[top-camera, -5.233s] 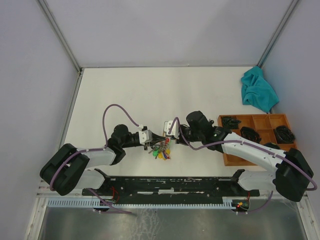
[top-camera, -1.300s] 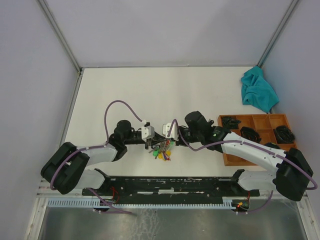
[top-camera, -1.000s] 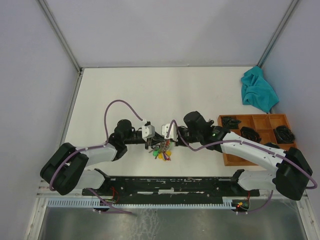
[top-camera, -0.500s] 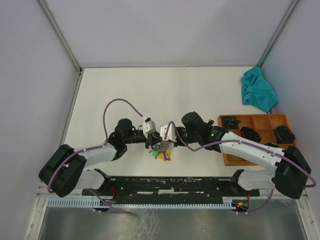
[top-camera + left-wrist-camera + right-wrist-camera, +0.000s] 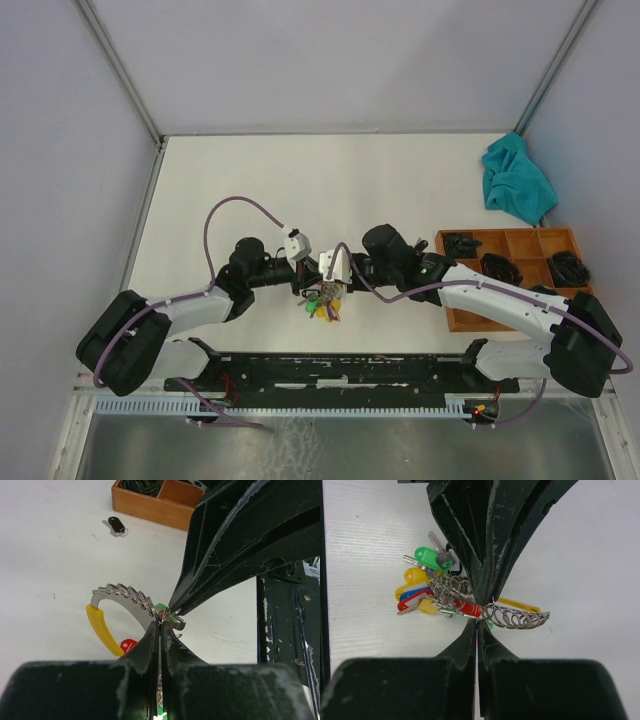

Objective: Put the keys on the keyring

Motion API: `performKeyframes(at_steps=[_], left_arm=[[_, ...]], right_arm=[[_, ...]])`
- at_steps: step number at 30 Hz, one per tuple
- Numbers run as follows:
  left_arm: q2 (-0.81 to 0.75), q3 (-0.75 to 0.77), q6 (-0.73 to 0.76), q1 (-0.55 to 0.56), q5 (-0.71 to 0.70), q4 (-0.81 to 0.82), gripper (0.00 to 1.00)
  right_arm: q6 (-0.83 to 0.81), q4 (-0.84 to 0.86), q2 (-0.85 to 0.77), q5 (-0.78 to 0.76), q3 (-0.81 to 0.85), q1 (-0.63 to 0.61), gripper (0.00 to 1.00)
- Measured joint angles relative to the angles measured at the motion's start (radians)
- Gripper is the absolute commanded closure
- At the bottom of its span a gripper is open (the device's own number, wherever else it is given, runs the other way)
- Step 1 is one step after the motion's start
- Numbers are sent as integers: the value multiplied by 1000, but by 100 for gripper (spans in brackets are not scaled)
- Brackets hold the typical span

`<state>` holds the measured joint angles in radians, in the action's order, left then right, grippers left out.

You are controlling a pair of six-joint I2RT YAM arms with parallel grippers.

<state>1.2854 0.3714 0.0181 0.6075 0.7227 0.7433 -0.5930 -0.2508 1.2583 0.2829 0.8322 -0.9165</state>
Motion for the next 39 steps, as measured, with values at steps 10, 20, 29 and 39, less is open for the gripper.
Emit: performKeyframes(at_steps=[10,20,29,39], left_arm=[[-27,-33,-104,0,-85,115,97],[-29,-121,-224,1,-164,293,88],[-47,-155,-247,-2,-210,375,67],[-75,-137,-171,-2,-135,277,61]], right_arm=[[11,70,-1,-23,-18,0,99],[31,146,-8,-35,-45,-7,99],[16,48,-24,-37,-33,-11,99],[-66,-164,-6,-32,116,-10,99]])
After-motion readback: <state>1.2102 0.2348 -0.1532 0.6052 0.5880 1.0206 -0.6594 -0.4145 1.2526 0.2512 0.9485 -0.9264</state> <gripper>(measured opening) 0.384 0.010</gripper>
